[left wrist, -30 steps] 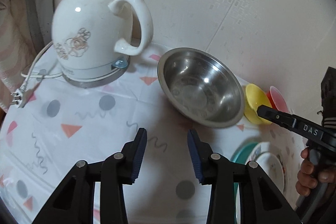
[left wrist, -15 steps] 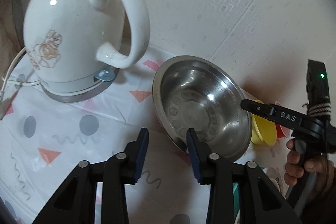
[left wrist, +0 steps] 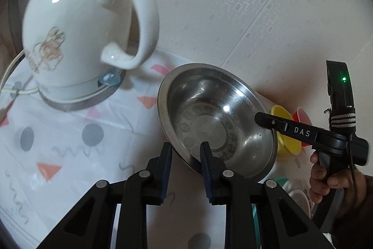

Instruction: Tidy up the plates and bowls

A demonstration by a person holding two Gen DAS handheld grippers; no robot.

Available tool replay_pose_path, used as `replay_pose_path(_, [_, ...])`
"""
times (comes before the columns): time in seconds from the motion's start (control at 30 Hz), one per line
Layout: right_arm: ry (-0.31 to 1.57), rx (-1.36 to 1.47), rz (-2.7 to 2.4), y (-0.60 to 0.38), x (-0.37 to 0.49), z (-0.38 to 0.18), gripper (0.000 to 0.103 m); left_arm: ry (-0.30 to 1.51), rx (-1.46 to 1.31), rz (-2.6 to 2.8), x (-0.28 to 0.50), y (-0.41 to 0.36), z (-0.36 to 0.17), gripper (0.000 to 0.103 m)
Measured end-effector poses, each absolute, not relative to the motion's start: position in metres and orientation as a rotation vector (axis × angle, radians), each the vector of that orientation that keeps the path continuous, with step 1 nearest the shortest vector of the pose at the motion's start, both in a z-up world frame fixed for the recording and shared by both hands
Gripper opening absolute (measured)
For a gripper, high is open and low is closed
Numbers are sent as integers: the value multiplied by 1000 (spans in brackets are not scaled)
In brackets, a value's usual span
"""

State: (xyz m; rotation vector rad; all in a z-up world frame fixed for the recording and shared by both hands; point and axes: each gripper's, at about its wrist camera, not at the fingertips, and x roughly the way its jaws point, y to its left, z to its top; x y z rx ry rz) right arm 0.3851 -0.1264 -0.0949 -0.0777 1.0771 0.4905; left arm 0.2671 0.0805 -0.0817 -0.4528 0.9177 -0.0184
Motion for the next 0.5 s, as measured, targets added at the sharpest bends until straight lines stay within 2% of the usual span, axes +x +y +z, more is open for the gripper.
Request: replay_pose_path(0.5, [1080,-94,626,-104,310,-88,14,886,-444,48,184,99,-73,25])
